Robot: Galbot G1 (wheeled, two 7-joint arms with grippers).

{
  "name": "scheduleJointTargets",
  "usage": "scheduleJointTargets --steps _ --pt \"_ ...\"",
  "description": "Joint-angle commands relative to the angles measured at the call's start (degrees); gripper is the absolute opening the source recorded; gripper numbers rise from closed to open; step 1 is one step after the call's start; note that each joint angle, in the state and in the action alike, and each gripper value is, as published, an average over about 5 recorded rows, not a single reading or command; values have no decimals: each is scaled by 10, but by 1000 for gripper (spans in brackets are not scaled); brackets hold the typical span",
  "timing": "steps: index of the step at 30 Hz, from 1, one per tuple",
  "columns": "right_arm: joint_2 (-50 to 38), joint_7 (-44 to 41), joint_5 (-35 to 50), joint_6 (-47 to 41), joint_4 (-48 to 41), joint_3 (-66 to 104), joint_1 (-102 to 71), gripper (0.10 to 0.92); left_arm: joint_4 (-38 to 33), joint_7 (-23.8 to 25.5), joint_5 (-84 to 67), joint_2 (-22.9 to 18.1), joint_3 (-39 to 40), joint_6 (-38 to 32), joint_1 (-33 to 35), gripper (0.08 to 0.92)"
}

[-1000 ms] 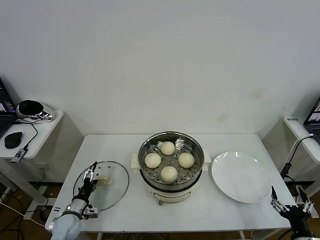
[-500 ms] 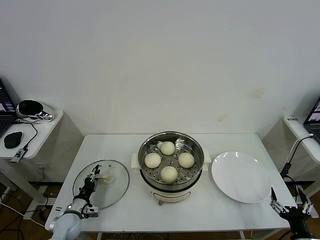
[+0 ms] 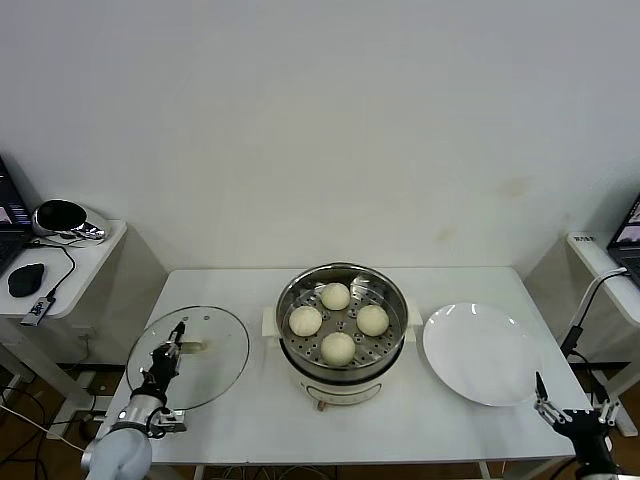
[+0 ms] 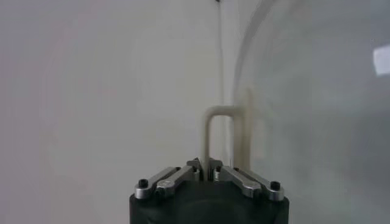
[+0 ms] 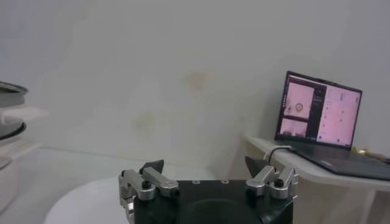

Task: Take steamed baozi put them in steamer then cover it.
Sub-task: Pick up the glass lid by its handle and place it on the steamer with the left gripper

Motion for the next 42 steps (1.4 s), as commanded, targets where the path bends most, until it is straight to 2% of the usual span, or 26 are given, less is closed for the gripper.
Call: scheduleJointTargets --steps 1,8,11,15,20,25,29,34,42 --pt "-1 -2 -3 0 4 -11 -2 823 -245 80 -69 62 -48 147 85 151" --pt "4 -5 -16 3 9 -24 -4 823 -313 132 -174 125 -6 211 59 151" --pt "8 -6 -23 3 11 -32 -4 823 -324 138 -184 142 51 230 28 151" --pt "19 0 -50 3 14 -38 -1 823 -310 131 -168 133 157 253 -46 151" --pt "36 10 -107 12 10 -42 5 823 -286 153 -149 96 278 316 -148 151" --pt "56 23 -148 18 4 -50 10 823 -258 212 -73 25 346 359 -222 151" --pt "59 28 -157 16 -3 -52 10 823 -231 256 24 -36 381 366 -245 151" --pt "62 31 -163 15 -5 -54 11 823 -192 280 96 -109 405 367 -262 151" --pt "61 31 -164 19 -13 -59 13 823 -137 286 138 -165 413 367 -265 151"
